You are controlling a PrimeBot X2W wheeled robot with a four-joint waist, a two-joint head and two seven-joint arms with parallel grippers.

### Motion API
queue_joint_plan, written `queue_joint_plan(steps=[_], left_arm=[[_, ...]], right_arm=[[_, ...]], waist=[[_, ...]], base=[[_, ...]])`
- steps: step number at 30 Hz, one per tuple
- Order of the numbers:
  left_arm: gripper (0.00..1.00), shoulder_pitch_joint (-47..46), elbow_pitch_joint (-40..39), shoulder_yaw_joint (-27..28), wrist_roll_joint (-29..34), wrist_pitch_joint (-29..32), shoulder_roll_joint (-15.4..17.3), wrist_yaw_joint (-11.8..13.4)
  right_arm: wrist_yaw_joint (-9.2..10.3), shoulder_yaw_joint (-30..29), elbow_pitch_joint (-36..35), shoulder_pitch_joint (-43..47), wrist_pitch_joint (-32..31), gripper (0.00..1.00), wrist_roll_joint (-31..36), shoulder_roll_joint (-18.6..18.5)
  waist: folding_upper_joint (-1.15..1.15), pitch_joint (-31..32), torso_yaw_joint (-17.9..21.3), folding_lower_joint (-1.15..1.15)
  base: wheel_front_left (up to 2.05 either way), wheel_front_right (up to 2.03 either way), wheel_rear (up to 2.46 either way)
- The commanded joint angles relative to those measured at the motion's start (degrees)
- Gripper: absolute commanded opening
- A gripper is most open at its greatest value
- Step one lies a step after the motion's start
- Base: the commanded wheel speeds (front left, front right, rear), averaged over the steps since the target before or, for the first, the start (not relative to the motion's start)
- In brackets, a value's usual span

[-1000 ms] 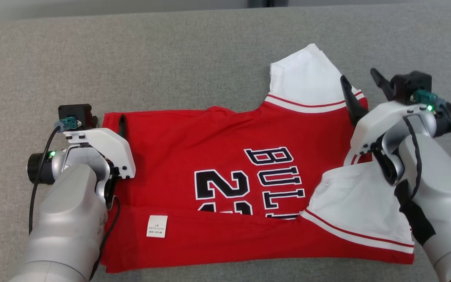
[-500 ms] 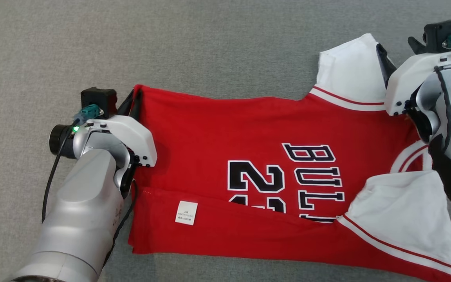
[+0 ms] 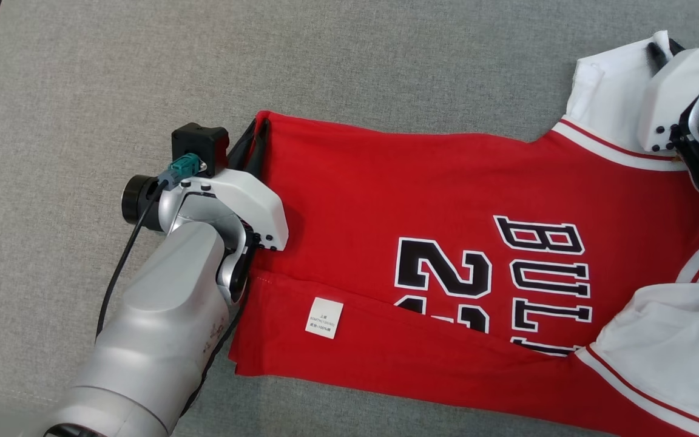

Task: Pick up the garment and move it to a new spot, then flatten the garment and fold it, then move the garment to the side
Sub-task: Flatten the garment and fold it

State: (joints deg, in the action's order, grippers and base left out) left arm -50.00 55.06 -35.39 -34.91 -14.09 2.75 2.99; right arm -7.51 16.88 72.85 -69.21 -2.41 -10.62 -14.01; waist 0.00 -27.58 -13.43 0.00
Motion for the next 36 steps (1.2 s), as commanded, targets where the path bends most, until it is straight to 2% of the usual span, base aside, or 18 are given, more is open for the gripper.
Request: queue_joint_plan(steps=[1, 5, 9, 18, 29, 36], left_arm=[[0.00, -0.74, -0.07, -0.58, -1.16, -0.56, 0.32, 1.01], [0.00, -1.80, -0.64, -0.09, -1.93, -1.08, 0.34, 2.11], [0.00, -1.17, -3.69, 3.32, 0.48, -1.09, 0.77, 3.87], [0.00, 6.74, -3.89, 8.66, 4.78, -1.13, 2.43, 2.43], [0.00, 19.55, -2.40, 13.66, 7.61, -1.07, 4.52, 0.44], [0.00, 26.23, -1.58, 16.00, 8.95, -1.07, 5.03, -0.49]], right_arm=[[0.04, -0.91, 0.49, 0.10, 2.19, 0.00, 0.86, -1.43], [0.03, -2.64, 0.44, -0.95, 6.76, 0.00, 1.98, -2.19], [0.03, -4.78, 0.50, -1.07, 12.75, 0.00, 3.71, -2.29], [0.03, -6.85, -2.46, 7.08, 17.56, 0.00, 2.06, 2.35], [0.03, -6.97, -23.92, 30.10, 17.61, 0.00, -6.09, 3.98], [0.03, -8.31, -31.17, 43.07, 17.56, 0.00, -9.27, 5.22]], waist=[[0.00, 0.29, -0.05, 0.00], [0.00, 0.81, 0.09, 0.00], [0.00, 1.91, 0.92, 0.00], [0.00, 8.09, 5.30, 0.00], [0.00, 17.73, 10.54, 0.00], [0.00, 22.67, 12.72, 0.00]], base=[[0.00, 0.00, 0.00], [0.00, 0.00, 0.00], [0.00, 0.00, 0.00], [0.00, 0.00, 0.00], [0.00, 0.00, 0.00], [0.00, 0.00, 0.00]])
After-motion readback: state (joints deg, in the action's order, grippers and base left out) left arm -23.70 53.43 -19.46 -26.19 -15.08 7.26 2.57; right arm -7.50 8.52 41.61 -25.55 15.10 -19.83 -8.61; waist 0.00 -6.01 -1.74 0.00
